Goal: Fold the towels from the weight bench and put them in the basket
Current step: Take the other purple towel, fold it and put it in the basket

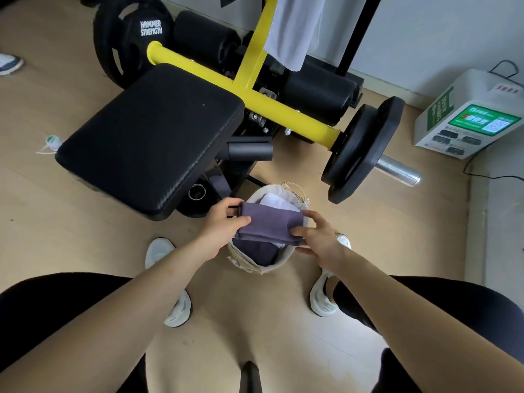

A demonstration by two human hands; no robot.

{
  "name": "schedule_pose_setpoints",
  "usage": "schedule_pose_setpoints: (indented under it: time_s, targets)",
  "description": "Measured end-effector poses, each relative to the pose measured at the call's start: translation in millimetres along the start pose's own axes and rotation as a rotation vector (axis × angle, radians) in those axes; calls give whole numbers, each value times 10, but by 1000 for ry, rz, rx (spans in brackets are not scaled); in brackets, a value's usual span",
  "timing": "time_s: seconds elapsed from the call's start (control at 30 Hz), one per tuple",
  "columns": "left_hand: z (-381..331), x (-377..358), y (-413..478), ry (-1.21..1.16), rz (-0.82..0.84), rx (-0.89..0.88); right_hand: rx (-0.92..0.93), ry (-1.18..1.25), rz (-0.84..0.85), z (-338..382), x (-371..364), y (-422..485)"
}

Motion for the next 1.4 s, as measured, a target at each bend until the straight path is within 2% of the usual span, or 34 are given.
schedule_pose_setpoints:
  time_s: [0.13,0.37,0.53,0.63,0.73,0.83,0.9,0.97,1.03,1.1,1.17,1.4]
  targets:
    - [259,-116,353,228,23,-51,-83,-113,-32,-229,-161,230]
    - [802,-222,994,566,120,-91,-46,-296,-81,-743,-471,681]
    - [1072,-209,1177,704,125,-193,-4,-631,-136,-915,-609,865]
    - [1204,-163,1137,738,39,-300,42,-899,-173,-933,-652,944]
    - [1273,-82,1058,724,-121,-347,80,-1102,-178,-926,-676,982]
    - [1402,-15,1069,589,-160,-182,231,-1258,-254,-871,-677,949]
    - [1459,8,1100,487,-127,-94,462,-1376,-288,-833,-731,938]
    - [1463,34,1118,466,-124,-76,731,-1515,-197,-840,-846,986]
    - [1437,43,1135,439,-132,-79,892,-1646,-19,-859,-960,1067]
    - [1424,44,1171,438,-130,-86,891,-1760,115,-828,-1041,1171]
    - [1409,42,1194,454,-127,-88,877,-1860,168,-773,-1064,1261]
    - [1386,90,1240,474,-109,-125,912,-1956,148,-717,-1109,1441]
Point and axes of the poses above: each hand's wrist, its own y-axis towards the middle knuckle, its own x-axis out of the back of the hand, z = x × y, the point moved 4 cm from there along y, towards the middle knuckle, and after that the axes turned 11 degrees about -y, right-handed, at the moved point
